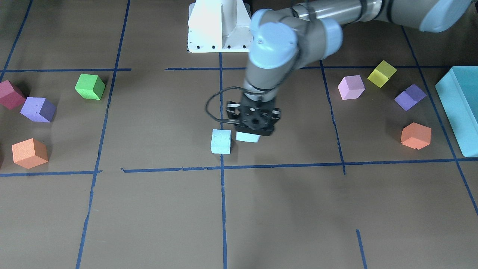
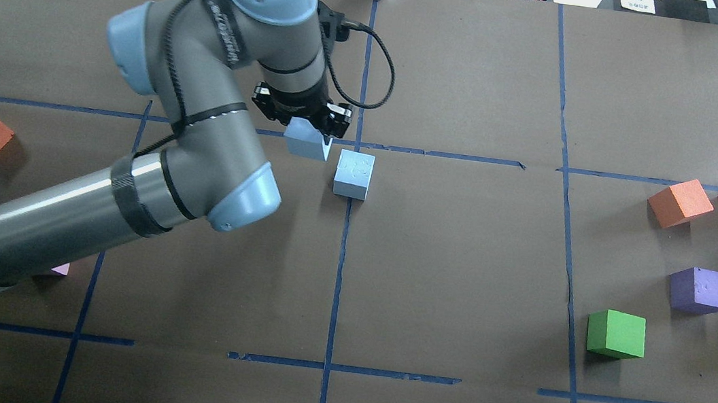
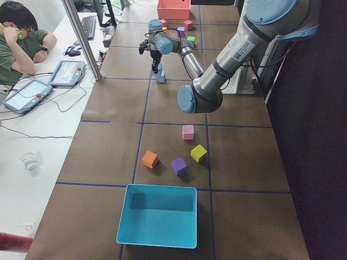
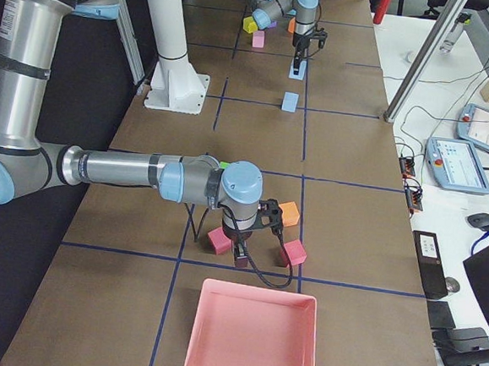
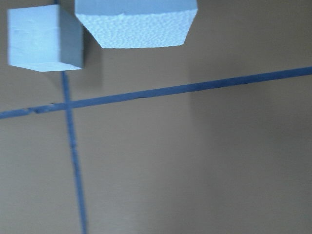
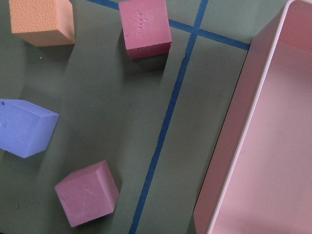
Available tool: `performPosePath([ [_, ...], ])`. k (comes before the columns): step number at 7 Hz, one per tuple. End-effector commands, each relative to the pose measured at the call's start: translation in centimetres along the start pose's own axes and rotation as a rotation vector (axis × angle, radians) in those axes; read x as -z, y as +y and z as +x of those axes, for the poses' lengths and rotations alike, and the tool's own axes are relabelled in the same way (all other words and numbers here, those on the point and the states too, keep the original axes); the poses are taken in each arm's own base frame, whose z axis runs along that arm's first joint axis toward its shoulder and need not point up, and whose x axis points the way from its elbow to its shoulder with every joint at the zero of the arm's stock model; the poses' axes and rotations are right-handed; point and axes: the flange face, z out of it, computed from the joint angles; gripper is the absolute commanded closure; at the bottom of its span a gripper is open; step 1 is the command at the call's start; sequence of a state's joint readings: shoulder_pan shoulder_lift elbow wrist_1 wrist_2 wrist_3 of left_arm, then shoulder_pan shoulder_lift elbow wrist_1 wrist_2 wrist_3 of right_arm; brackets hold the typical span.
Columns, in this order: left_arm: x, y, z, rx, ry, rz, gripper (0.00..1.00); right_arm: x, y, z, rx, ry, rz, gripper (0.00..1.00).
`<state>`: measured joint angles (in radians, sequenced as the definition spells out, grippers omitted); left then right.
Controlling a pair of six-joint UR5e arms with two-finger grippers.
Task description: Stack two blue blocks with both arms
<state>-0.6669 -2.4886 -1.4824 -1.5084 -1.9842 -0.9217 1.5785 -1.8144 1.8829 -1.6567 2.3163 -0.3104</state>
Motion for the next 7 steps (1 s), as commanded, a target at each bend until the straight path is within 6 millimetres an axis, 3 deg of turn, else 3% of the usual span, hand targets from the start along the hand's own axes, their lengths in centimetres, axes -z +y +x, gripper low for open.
performPosePath([
  [1,-1.9,-0.4,5.1,-0.033,-0.045,-0.005,0.65,0.0,0.0,0.0,-0.002,0.000,0.000,0.00],
  [5,-5.5,-1.8,4.8,-0.044,-0.045,-0.007,0.60,0.1,-0.2,-0.1,-0.001,0.001,0.003,0.00],
  [7,-5.6,-1.5,5.2,-0.043,-0.041,-0.012,0.50,0.1,-0.2,-0.1,-0.001,0.001,0.003,0.00],
])
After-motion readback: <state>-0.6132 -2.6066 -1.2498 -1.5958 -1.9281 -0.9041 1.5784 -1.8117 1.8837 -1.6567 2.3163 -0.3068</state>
